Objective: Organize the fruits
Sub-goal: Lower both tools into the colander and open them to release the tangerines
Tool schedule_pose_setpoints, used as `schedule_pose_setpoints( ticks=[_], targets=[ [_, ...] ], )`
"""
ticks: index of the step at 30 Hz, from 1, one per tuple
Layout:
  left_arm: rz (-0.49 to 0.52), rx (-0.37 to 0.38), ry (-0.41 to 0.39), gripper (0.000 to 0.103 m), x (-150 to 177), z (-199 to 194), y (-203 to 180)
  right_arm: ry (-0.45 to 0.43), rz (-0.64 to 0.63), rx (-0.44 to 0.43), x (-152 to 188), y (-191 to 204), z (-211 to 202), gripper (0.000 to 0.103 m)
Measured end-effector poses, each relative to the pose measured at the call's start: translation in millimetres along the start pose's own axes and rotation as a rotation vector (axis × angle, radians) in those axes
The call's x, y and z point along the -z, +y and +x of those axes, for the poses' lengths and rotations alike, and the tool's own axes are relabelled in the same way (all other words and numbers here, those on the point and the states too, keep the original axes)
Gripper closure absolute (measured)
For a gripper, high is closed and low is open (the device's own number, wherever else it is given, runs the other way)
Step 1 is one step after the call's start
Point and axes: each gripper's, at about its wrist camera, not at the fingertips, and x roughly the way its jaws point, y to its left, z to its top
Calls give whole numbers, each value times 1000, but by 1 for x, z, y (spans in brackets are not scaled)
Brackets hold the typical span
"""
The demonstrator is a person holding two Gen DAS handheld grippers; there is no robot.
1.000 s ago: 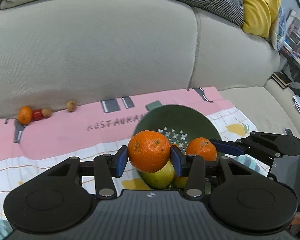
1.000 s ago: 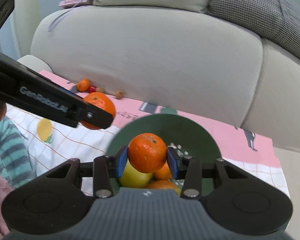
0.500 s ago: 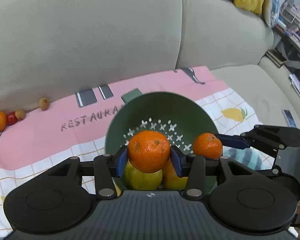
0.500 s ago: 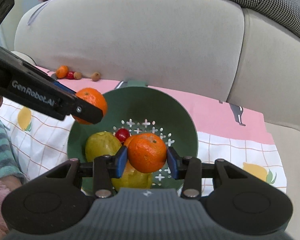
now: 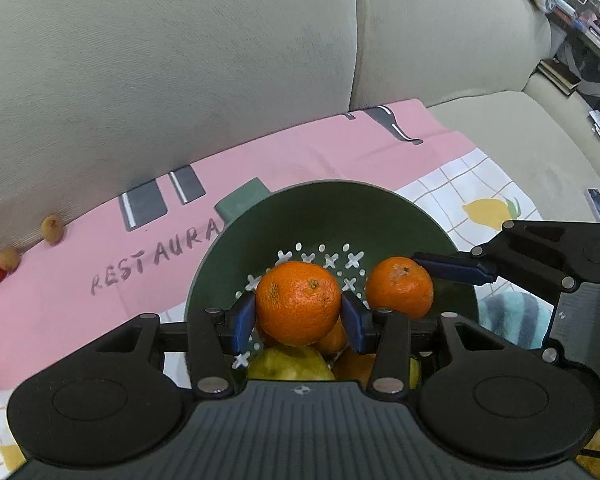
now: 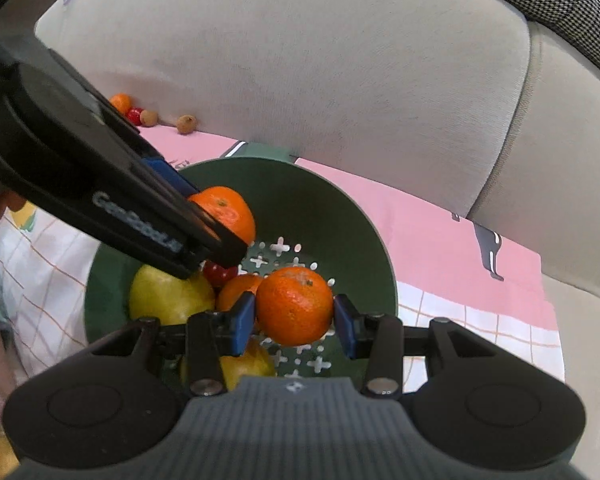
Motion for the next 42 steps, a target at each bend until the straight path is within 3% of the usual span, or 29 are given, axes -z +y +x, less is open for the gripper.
schedule_pose_setpoints(
  ticks=[15, 28, 42],
  targets=[
    [32, 7, 81, 51, -16, 37, 3, 17, -84, 19, -8, 0, 41, 63],
    [114, -21, 69, 51, -15, 41, -5, 15, -150, 65, -9, 10, 50, 63],
    [113, -19, 50, 38, -14, 31, -4, -3, -150, 63, 3, 13, 39, 57]
  ],
)
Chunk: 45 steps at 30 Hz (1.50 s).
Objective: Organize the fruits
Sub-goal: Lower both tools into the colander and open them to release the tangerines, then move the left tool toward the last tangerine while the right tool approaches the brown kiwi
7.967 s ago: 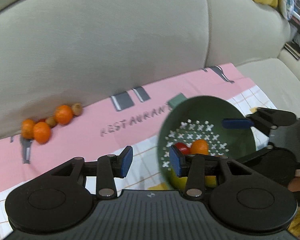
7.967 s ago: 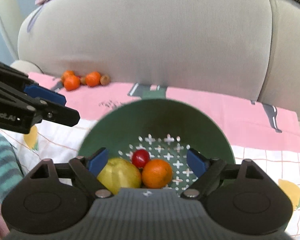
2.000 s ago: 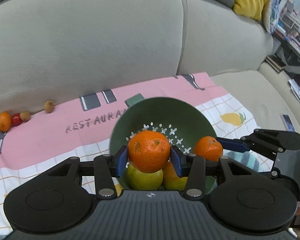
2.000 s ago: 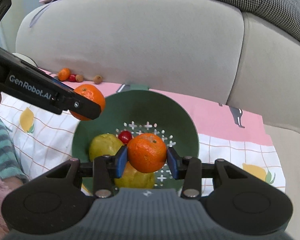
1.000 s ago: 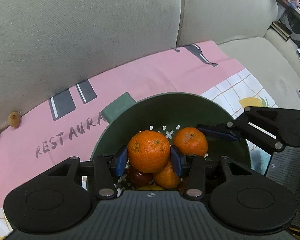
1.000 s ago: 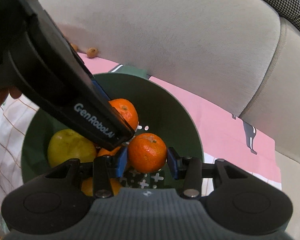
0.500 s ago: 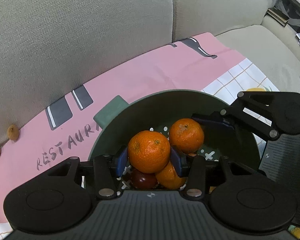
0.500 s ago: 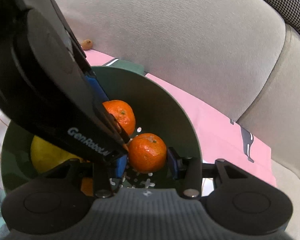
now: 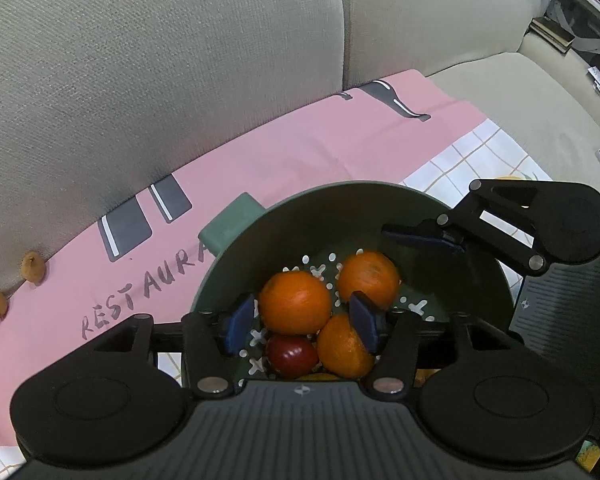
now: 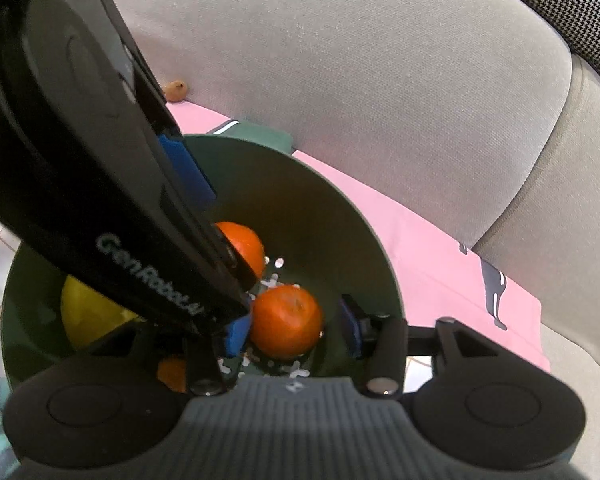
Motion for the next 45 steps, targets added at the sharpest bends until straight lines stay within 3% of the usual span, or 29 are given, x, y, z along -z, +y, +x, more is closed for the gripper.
schedule_pose_setpoints(
  ticks=[8, 13, 19, 24, 31, 38, 45],
  targets=[
    [-19, 14, -38, 38, 3, -17, -1, -10, 8, 22, 6, 0, -8, 54],
    [-34, 6, -66, 38, 6, -33, 0, -14, 74, 11, 11, -2, -20, 38],
    [-46, -29, -104, 38, 16, -60, 6, 9, 245, -76, 11, -6, -37, 16],
    [-76, -79, -134, 38, 26, -84, 16, 28, 345, -135, 4, -1, -50, 8],
    [-130, -107, -172, 35, 48, -109, 32, 119, 493, -177, 8, 7, -57, 6],
    [-197, -135, -205, 28, 73, -128, 56, 189, 554, -182, 8, 19, -62, 4],
    [-259, -150, -252, 25, 95, -149, 82, 182, 565, -208, -11, 34, -65, 4]
  ],
)
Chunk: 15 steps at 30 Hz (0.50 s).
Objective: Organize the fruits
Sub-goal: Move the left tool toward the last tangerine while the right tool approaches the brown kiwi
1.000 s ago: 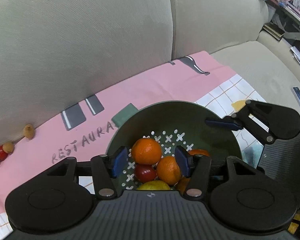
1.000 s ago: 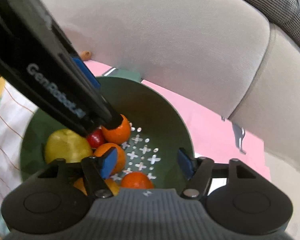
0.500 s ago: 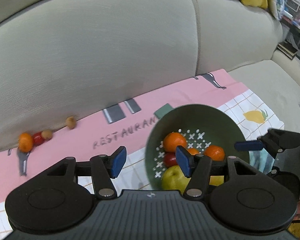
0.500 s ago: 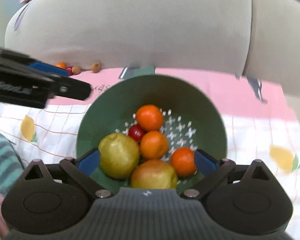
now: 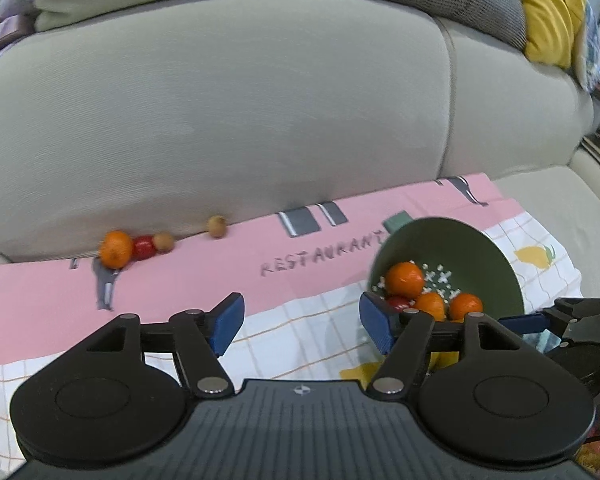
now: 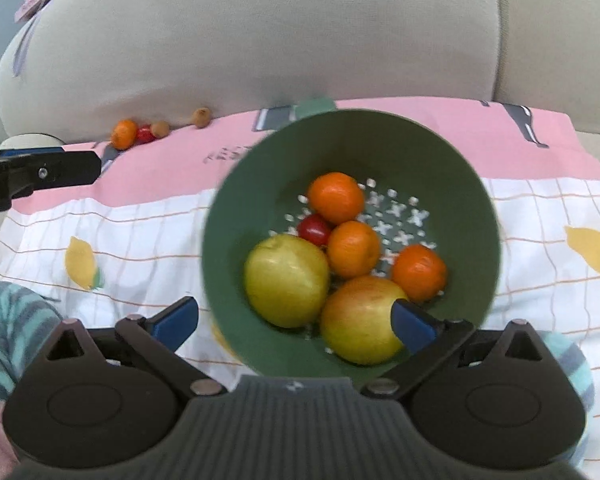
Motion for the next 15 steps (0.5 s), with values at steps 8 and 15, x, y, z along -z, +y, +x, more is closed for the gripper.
schedule_pose_setpoints(
  ticks=[8, 15],
  targets=[
    [-109, -132, -112, 25, 5, -15, 42, -41, -89, 11, -20, 38, -2, 4],
    [-168, -214, -172, 25, 1, -18, 75, -149, -177, 22, -48, 72, -4, 4]
  ],
)
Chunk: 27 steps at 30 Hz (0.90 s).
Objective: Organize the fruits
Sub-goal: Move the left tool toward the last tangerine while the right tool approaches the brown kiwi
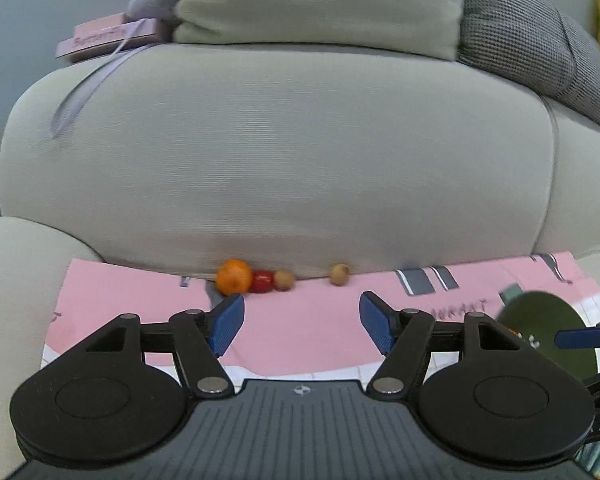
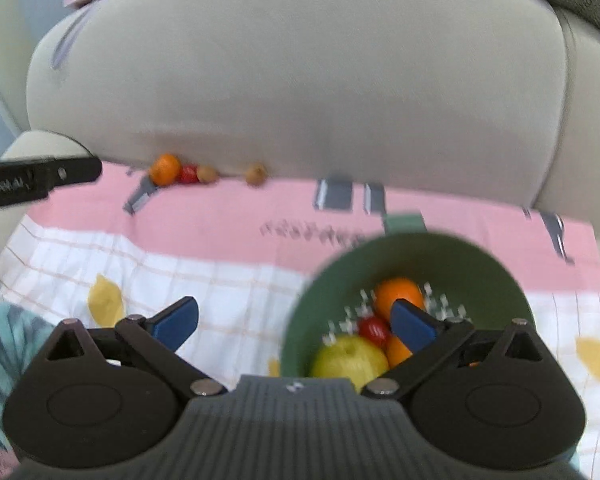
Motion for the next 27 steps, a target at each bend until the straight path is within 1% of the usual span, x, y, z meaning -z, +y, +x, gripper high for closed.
schedule_pose_setpoints(
  ticks=[3, 8, 11, 13, 14, 16, 19, 22, 25, 26, 27],
  targets=[
    [-4, 10, -43, 25, -4, 1, 9, -35, -15, -24, -14, 10, 6, 4],
    [-7, 19, -77, 25, -10, 7, 20, -87, -54, -54, -32, 27, 22, 4],
    [-35, 32, -49, 25, -15, 18, 30, -108, -79, -78, -39, 35, 34, 4],
    [-63, 70, 9, 25, -18, 28, 37, -116, -90, -94, -44, 37, 41, 5],
    [-81, 91, 30, 25, -19, 34, 40, -115, -94, -100, -47, 39, 47, 8],
    [-121, 125, 46, 26, -18, 43, 46, -105, -94, -110, -52, 40, 58, 15],
    [-143, 166, 66, 27, -19, 57, 51, -83, -82, -123, -59, 38, 78, 21],
    [-124, 161, 90, 28, -20, 74, 50, -62, -73, -126, -66, 36, 98, 30],
    [-129, 160, 117, 29, -19, 91, 54, -47, -70, -135, -71, 35, 115, 37],
    [-136, 158, 125, 29, -18, 97, 56, -41, -68, -139, -73, 34, 122, 37],
    [-144, 154, 136, 30, -17, 104, 58, -36, -68, -143, -75, 34, 127, 39]
  ],
)
